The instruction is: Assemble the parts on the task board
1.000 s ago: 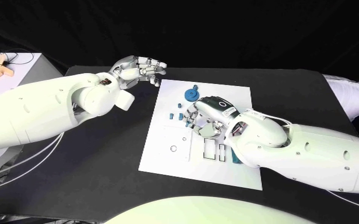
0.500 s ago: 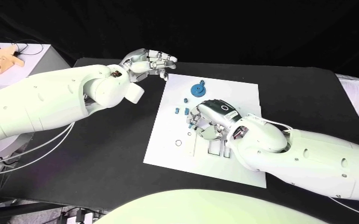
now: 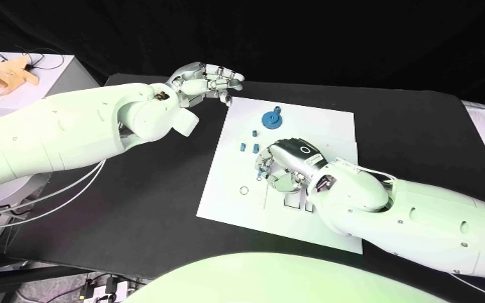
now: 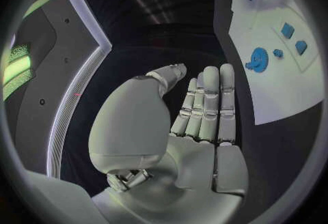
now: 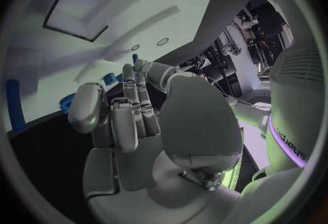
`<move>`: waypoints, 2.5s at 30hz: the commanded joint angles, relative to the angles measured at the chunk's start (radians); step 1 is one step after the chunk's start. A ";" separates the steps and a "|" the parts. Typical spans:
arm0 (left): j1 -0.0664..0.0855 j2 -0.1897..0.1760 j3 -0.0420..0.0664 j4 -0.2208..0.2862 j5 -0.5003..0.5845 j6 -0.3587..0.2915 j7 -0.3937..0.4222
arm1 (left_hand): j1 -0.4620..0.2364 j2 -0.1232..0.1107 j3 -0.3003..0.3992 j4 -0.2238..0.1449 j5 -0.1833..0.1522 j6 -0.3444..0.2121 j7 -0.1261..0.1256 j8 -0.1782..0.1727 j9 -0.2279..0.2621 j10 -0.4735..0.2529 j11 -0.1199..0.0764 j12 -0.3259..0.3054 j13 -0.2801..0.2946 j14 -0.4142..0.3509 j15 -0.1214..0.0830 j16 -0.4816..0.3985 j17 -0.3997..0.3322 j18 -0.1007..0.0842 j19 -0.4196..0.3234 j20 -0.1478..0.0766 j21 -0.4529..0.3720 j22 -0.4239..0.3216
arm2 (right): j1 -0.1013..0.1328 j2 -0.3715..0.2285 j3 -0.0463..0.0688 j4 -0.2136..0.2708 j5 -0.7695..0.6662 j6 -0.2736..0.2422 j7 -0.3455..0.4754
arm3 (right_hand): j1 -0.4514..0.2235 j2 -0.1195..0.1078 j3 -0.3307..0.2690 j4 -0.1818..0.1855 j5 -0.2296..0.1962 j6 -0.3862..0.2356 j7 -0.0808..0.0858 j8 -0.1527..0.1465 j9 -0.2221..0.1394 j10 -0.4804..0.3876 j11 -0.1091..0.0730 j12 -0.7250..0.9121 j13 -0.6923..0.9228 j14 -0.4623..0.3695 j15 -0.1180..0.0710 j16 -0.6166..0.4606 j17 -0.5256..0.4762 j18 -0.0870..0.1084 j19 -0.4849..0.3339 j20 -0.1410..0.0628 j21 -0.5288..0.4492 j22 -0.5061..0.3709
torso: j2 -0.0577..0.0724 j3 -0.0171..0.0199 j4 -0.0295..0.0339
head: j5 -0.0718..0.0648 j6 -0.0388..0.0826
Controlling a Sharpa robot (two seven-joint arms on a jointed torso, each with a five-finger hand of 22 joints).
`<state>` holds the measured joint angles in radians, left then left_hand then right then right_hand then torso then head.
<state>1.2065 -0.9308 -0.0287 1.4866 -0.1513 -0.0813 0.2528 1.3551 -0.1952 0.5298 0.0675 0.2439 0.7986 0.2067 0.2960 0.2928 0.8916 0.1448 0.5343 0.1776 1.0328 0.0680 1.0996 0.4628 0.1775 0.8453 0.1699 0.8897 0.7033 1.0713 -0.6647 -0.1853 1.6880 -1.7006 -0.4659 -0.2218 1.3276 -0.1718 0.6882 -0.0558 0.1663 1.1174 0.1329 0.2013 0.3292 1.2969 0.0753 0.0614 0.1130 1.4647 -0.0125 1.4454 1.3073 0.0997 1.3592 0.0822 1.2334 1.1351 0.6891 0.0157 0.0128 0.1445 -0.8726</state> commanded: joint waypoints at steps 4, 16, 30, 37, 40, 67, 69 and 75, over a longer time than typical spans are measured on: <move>0.000 0.001 0.001 0.000 -0.006 0.016 0.010 | 0.009 0.001 -0.003 -0.004 -0.004 -0.007 0.011 0.003 -0.001 -0.005 0.001 0.005 0.001 0.002 0.002 0.006 0.001 0.006 0.006 -0.002 -0.005 -0.001 | -0.004 0.005 0.000 0.001 -0.025 0.016 -0.009 | 0.002 0.011 0.001 0.003 0.003 0.004 0.001 0.004 0.001 0.021 -0.015 0.003 0.001 0.059 -0.005 0.005 0.014 -0.005 -0.002 0.001 -0.001 0.000 | 0.000 0.0000 0.0011 | 0.001 0.000; 0.000 0.002 0.000 -0.005 -0.006 0.018 0.007 | 0.009 0.001 -0.003 -0.004 -0.004 -0.007 0.011 0.003 -0.001 -0.005 0.001 0.005 0.001 0.002 0.002 0.006 0.001 0.006 0.006 -0.002 -0.005 -0.001 | -0.010 0.009 -0.003 -0.002 -0.026 0.029 -0.010 | -0.001 0.010 0.000 0.003 0.002 0.004 0.000 0.006 0.003 0.021 -0.015 0.003 0.001 0.058 -0.005 0.006 0.014 -0.004 -0.003 0.002 -0.002 0.000 | 0.000 0.0003 -0.0001 | 0.002 0.000; 0.000 0.001 0.000 -0.008 -0.007 0.020 0.004 | 0.009 0.001 -0.003 -0.004 -0.004 -0.007 0.011 0.003 -0.001 -0.005 0.001 0.005 0.001 0.002 0.002 0.006 0.001 0.006 0.006 -0.002 -0.005 -0.001 | -0.012 0.004 -0.003 -0.005 -0.031 0.042 -0.020 | -0.001 0.010 0.000 0.003 0.002 0.004 0.000 0.006 0.003 0.021 -0.015 0.003 0.001 0.058 -0.005 0.006 0.014 -0.004 -0.003 0.002 -0.002 0.000 | 0.000 0.0004 -0.0004 | 0.000 0.000; 0.000 0.001 0.000 -0.009 -0.007 0.021 0.002 | 0.010 0.000 -0.005 -0.005 -0.004 -0.008 0.012 0.008 0.000 -0.008 0.001 0.010 0.002 0.001 0.003 0.007 0.002 0.006 0.007 -0.002 -0.005 -0.002 | -0.012 0.004 -0.004 -0.004 -0.035 0.040 -0.025 | -0.002 0.011 -0.001 0.003 0.002 0.003 0.000 0.006 0.004 0.021 -0.015 0.003 0.001 0.059 -0.005 0.006 0.015 -0.004 -0.003 0.002 -0.002 0.000 | 0.000 0.0008 0.0005 | 0.000 0.000; 0.000 0.000 0.000 -0.010 -0.008 0.022 0.001 | 0.010 0.000 -0.005 -0.005 -0.004 -0.008 0.012 0.008 0.000 -0.008 0.001 0.010 0.002 0.001 0.003 0.007 0.002 0.006 0.007 -0.002 -0.005 -0.002 | -0.012 0.004 -0.004 -0.003 -0.037 0.037 -0.026 | -0.002 0.011 -0.001 0.003 0.002 0.003 0.000 0.006 0.004 0.021 -0.015 0.003 0.001 0.059 -0.005 0.006 0.015 -0.004 -0.003 0.002 -0.002 0.000 | 0.000 0.0004 0.0003 | 0.000 0.000; 0.000 -0.001 0.000 -0.007 -0.011 0.026 -0.006 | 0.009 0.000 -0.006 -0.005 -0.004 -0.008 0.012 0.009 0.000 -0.010 0.001 0.011 0.002 0.001 0.003 0.007 0.002 0.006 0.007 -0.002 -0.005 -0.002 | -0.032 0.027 -0.011 -0.013 -0.038 0.119 -0.008 | -0.035 -0.009 -0.035 0.010 0.003 -0.017 -0.001 0.011 0.021 0.005 -0.014 0.001 -0.002 0.053 -0.003 0.000 -0.004 0.002 -0.023 0.005 -0.027 -0.023 | 0.000 0.0001 -0.0002 | 0.001 0.000; 0.000 -0.002 0.000 -0.007 -0.011 0.026 -0.006 | 0.009 0.000 -0.006 -0.005 -0.004 -0.008 0.012 0.009 0.000 -0.010 0.001 0.011 0.002 0.001 0.003 0.007 0.002 0.006 0.007 -0.002 -0.005 -0.002 | -0.032 0.025 -0.011 -0.012 -0.037 0.097 -0.005 | -0.043 -0.018 -0.041 0.013 0.008 -0.028 0.002 0.006 0.021 -0.006 -0.010 -0.001 -0.004 0.052 0.000 -0.002 -0.008 0.003 -0.028 0.007 -0.035 -0.031 | -0.001 0.0003 -0.0003 | 0.001 0.000; 0.000 -0.003 0.000 -0.007 -0.011 0.029 -0.008 | 0.009 0.000 -0.006 -0.005 -0.004 -0.009 0.012 0.010 0.000 -0.011 0.002 0.011 0.002 0.000 0.003 0.007 0.002 0.006 0.007 -0.002 -0.005 -0.002 | -0.033 0.017 -0.011 -0.013 -0.034 0.012 -0.008 | -0.063 -0.079 -0.064 0.024 0.013 -0.128 0.032 -0.048 0.004 -0.175 0.031 0.003 -0.046 0.015 0.036 -0.055 -0.111 0.035 -0.132 0.039 -0.184 -0.187 | 0.000 0.0002 -0.0010 | 0.000 0.000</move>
<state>1.2063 -0.9335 -0.0290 1.4771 -0.1565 -0.0739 0.2418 1.3551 -0.1952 0.5270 0.0647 0.2439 0.7950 0.2031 0.3011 0.2930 0.8878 0.1482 0.5411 0.1788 1.0328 0.0680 1.1035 0.4637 0.1775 0.8452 0.1698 0.8897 0.7026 1.0440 -0.6468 -0.1928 1.6774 -1.7353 -0.4268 -0.2368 1.2630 -0.2373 0.6294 -0.0308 0.1853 0.9965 0.1645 0.1588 0.3358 1.1335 0.1009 0.0612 0.0637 1.4649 0.0164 1.3948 1.2052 0.1240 1.2360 0.1182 1.0622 0.9612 0.6886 0.0157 0.0122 0.1448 -0.8728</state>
